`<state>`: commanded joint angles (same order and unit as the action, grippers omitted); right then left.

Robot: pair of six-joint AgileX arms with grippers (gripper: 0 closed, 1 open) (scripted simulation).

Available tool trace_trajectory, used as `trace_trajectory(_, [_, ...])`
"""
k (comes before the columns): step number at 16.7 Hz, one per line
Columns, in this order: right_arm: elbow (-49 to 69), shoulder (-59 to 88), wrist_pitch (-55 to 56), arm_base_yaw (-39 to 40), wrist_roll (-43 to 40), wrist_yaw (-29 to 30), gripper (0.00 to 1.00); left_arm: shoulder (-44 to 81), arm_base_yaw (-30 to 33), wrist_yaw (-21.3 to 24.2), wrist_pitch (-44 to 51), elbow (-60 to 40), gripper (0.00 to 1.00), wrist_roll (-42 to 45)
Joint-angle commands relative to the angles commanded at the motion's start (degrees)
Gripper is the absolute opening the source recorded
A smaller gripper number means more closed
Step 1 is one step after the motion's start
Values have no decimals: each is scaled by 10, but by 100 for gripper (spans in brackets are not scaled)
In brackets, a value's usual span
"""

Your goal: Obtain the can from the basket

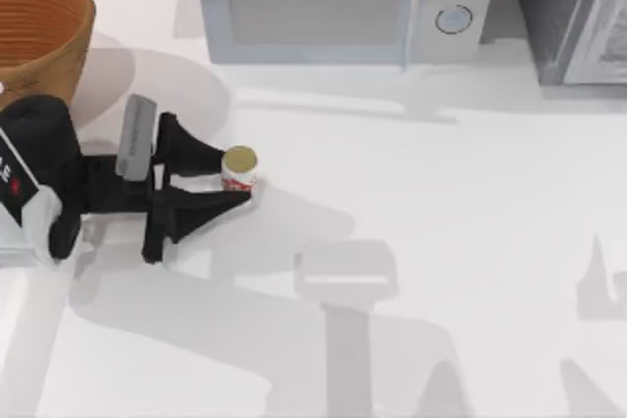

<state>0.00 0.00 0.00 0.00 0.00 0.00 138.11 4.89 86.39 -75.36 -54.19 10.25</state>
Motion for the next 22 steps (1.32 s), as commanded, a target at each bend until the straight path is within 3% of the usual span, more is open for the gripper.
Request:
trace_trajectory(7, [0, 0, 0, 0, 0, 0, 100, 19, 4, 10, -5, -4, 0, -7])
trace_trajectory(20, [0, 0, 0, 0, 0, 0, 100, 19, 4, 10, -5, -4, 98, -7])
trace_trajectory(22, [0, 0, 0, 0, 0, 0, 100, 19, 4, 10, -5, -4, 100, -7])
